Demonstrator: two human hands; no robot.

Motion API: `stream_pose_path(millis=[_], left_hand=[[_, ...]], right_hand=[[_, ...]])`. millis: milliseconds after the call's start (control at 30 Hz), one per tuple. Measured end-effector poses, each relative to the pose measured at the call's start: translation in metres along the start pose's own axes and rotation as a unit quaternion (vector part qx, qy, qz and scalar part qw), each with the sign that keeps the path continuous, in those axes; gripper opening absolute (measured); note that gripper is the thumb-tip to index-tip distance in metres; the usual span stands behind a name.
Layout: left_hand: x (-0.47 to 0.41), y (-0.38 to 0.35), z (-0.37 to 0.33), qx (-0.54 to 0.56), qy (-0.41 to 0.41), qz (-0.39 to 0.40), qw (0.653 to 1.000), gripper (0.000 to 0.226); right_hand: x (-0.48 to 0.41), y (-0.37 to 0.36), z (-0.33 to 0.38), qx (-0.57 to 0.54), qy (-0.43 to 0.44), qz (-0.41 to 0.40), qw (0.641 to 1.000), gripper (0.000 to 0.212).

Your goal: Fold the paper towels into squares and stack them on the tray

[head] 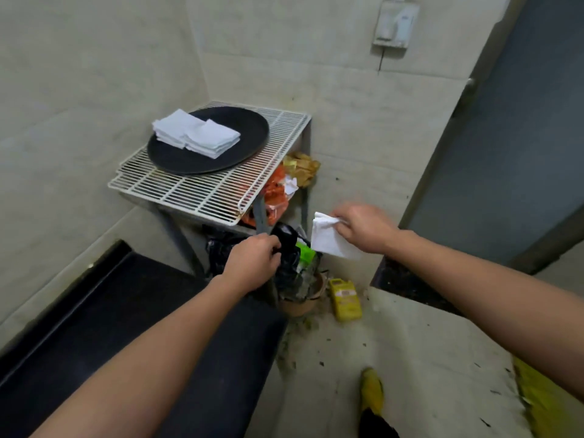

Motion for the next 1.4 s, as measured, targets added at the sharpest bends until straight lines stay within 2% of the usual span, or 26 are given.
stream_pose_path(millis=[133,300,467,700,800,867,933,967,1133,1200,1300,1400], left_hand=[[-0.071,0.017,0.001,-0.010,0.013,-0.075,0.997,0.017],[-0.141,0.037,0.021,-0.020,0.131,-0.164,0.978,0.016],[-0.166,0.046,0.038,-0.040,0.222,-0.180,0.958,0.018],[-0.181,0.067,0.097,-0.071,0.334,-0.190,0.920,0.016],[-0.196,0.078,0.138,0.048,0.386,-0.249,0.887,0.023],[-0.214,0.091,0.168,0.207,0.406,-0.312,0.834,0.025],[-0.234,0.105,0.192,0.350,0.411,-0.339,0.770,0.023],[-0.243,0.110,0.201,0.397,0.408,-0.339,0.749,0.023],[-0.276,0.129,0.231,0.508,0.392,-0.324,0.695,0.025],[-0.279,0.125,0.245,0.494,0.403,-0.338,0.693,0.016],[-0.281,0.113,0.270,0.412,0.431,-0.336,0.729,0.003],[-0.280,0.104,0.281,0.366,0.466,-0.316,0.741,0.011]], right_hand=[[-0.064,0.019,-0.035,-0.023,0.067,-0.035,0.997,0.018],[-0.152,0.048,-0.063,-0.042,0.156,-0.048,0.986,0.022],[-0.230,0.064,-0.075,-0.057,0.216,-0.017,0.975,0.019],[-0.334,0.080,-0.027,-0.081,0.281,-0.017,0.956,0.028],[-0.380,0.082,0.004,-0.093,0.314,-0.011,0.945,0.027],[-0.410,0.082,0.027,-0.106,0.328,0.000,0.939,0.026],[-0.441,0.081,0.052,-0.129,0.342,0.013,0.931,0.025],[-0.454,0.079,0.063,-0.138,0.350,0.019,0.926,0.024],[-0.517,0.060,0.115,-0.200,0.359,0.062,0.909,0.024],[-0.538,0.049,0.127,-0.217,0.357,0.079,0.905,0.024],[-0.569,0.032,0.144,-0.216,0.361,0.104,0.901,0.024],[-0.593,0.014,0.156,-0.217,0.351,0.129,0.902,0.022]])
Point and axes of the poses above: each hand's wrist, its own x-axis away from the middle knuckle, its own y-axis out of the back of the hand, z = x × y, the point moved 2 cm from there along -x, towards the middle knuckle, and after that the axes turned 3 degrees about -z, right-handed, at the moved point
